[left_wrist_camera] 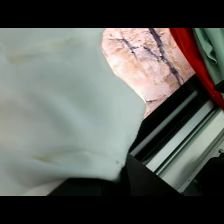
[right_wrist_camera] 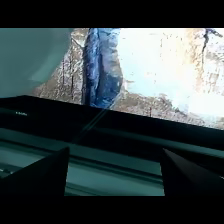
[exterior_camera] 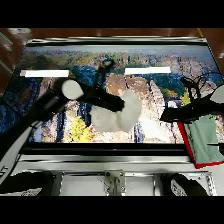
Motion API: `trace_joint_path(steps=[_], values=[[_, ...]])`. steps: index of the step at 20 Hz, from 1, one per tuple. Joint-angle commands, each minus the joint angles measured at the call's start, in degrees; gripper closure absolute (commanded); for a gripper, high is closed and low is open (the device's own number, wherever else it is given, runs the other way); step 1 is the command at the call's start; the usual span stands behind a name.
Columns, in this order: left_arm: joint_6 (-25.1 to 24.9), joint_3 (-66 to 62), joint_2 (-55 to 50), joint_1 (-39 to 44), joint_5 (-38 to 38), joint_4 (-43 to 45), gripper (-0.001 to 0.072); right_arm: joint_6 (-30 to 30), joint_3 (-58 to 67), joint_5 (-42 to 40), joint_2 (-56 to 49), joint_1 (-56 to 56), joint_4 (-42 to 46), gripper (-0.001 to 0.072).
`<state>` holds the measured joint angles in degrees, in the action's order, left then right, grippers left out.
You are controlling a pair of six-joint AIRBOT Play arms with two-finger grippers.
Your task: Fold the shirts.
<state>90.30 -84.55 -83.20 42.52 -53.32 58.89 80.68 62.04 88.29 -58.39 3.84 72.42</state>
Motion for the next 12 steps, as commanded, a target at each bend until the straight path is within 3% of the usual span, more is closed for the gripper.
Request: trace_joint_path(steps=[1, 2, 3, 4, 6, 9, 12], values=[[5.07, -0.04, -5.31, 7.3, 7.48, 1.07, 0.0673, -1.07, 1.22, 6.38, 0.04, -0.02, 0.09, 0.0027], [5.7, -0.04, -7.19, 7.3, 6.75, 1.03, 0.0619, -1.07, 1.22, 6.25, 0.04, -0.02, 0.15, 0.0027], [6.1, -0.04, -8.07, 6.62, 4.81, 1.05, 0.0307, -1.11, 1.2, 6.01, 0.04, -0.02, 0.15, 0.0027], [7.21, -0.07, -8.02, 5.16, 2.03, 1.07, 0.004, -1.31, 1.22, 5.73, 0.04, -0.02, 0.31, 0.0027], [7.67, -0.07, -6.23, -0.15, -7.26, 1.29, 0.0009, -1.29, 1.22, 5.66, 0.04, -0.02, 3.63, 0.0027], [2.43, 0.2, -1.97, -9.46, -21.73, 3.96, 0.0016, -0.28, 1.2, 4.28, 0.04, -0.02, 12.76, 0.0027], [1.66, 7.54, 4.76, -15.54, -25.22, 9.84, 0.0015, 0.7, 1.14, 2.73, 0.04, 0.13, 17.09, 0.0027]])
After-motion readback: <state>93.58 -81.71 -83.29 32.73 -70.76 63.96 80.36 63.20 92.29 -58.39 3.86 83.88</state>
